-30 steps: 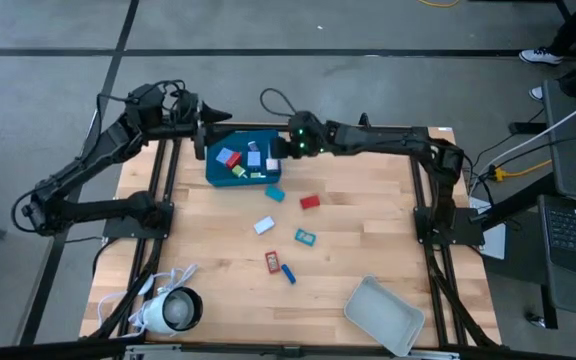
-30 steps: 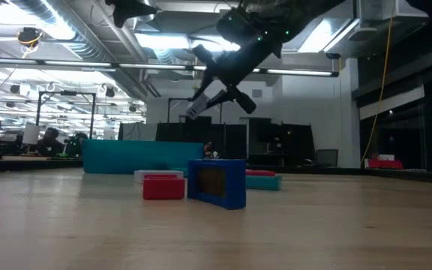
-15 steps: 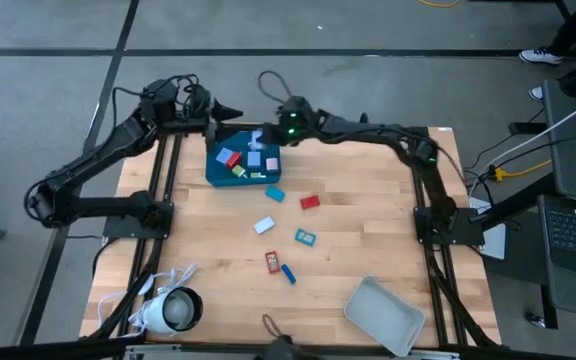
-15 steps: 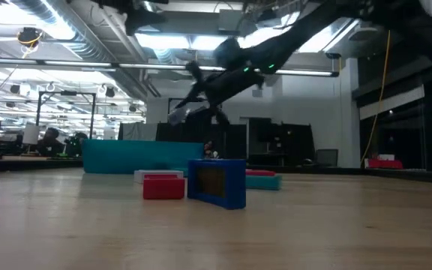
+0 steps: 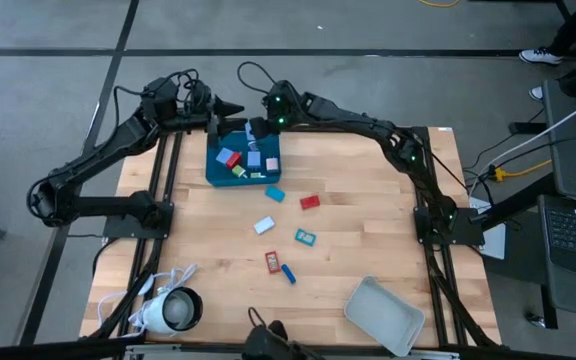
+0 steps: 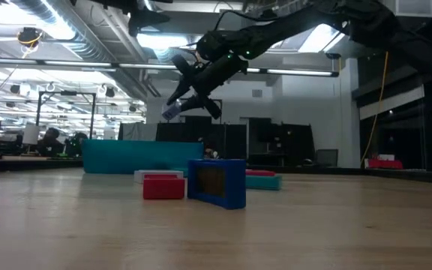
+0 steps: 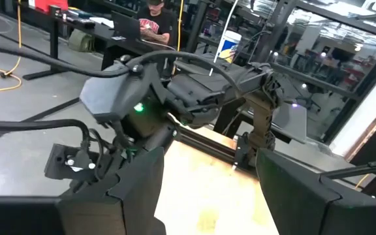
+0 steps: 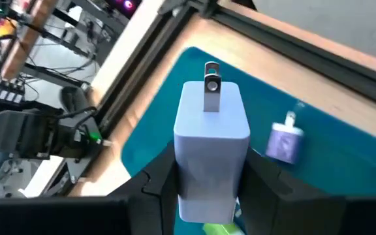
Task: Pick & Place Office items
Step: Put the light blue charger adapter into the blue bin
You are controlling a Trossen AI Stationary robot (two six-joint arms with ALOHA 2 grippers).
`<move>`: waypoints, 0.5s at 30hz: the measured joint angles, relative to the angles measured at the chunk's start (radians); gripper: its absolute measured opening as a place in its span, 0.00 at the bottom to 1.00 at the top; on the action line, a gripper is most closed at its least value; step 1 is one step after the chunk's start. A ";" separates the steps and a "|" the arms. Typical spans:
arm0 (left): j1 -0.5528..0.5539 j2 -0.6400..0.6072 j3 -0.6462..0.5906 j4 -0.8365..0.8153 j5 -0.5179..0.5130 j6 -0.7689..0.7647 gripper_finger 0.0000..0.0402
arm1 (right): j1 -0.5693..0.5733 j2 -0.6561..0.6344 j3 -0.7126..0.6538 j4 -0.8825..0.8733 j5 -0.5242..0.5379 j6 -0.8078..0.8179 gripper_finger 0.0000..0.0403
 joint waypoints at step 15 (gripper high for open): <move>0.000 0.000 0.000 -0.002 0.001 0.008 0.60 | -0.002 0.000 -0.006 0.024 -0.057 0.027 0.79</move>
